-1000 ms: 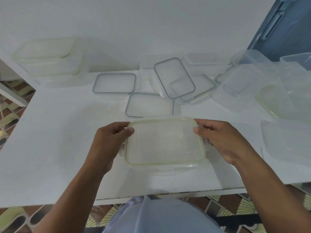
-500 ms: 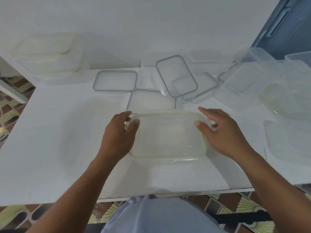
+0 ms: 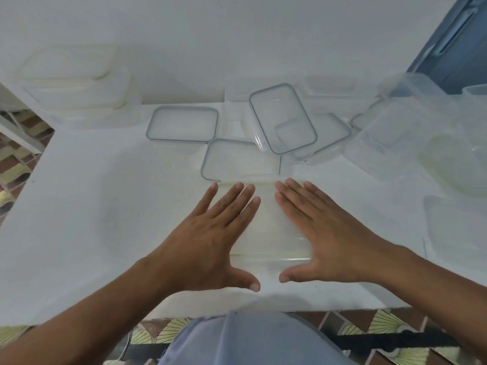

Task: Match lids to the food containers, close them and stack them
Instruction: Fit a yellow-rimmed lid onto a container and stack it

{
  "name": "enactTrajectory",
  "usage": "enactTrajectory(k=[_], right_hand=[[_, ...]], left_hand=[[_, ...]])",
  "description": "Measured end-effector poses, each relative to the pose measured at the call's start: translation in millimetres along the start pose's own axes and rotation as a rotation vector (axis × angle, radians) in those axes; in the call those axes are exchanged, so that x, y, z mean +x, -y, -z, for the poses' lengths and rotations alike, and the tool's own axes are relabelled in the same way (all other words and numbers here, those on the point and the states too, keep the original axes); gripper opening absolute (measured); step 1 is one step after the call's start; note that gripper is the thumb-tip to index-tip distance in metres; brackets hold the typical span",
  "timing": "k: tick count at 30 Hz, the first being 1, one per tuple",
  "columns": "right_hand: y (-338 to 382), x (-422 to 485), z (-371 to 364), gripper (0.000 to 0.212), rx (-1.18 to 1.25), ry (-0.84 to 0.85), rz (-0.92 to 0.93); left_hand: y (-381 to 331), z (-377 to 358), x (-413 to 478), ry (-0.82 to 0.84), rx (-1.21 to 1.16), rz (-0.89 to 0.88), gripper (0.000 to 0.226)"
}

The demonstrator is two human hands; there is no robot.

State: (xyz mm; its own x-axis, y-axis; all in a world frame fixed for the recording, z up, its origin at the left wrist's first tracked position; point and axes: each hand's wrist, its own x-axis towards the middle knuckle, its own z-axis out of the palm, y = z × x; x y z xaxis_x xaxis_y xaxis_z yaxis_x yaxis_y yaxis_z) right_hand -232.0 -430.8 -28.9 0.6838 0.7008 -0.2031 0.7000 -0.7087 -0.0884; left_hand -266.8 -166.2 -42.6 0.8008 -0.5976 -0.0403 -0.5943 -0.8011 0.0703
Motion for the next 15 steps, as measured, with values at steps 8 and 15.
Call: enactTrajectory(k=[8,15], right_hand=[[-1.5,3.9,-16.3,0.109,-0.046,-0.094,-0.012],[-0.2,4.1,-14.5,0.109,-0.023,-0.101,-0.023]], left_hand=[[2.1,-15.1,1.8,-0.126,-0.018,0.000,0.107],[1.0,-14.8,1.6,-0.129,-0.019,0.017,0.107]])
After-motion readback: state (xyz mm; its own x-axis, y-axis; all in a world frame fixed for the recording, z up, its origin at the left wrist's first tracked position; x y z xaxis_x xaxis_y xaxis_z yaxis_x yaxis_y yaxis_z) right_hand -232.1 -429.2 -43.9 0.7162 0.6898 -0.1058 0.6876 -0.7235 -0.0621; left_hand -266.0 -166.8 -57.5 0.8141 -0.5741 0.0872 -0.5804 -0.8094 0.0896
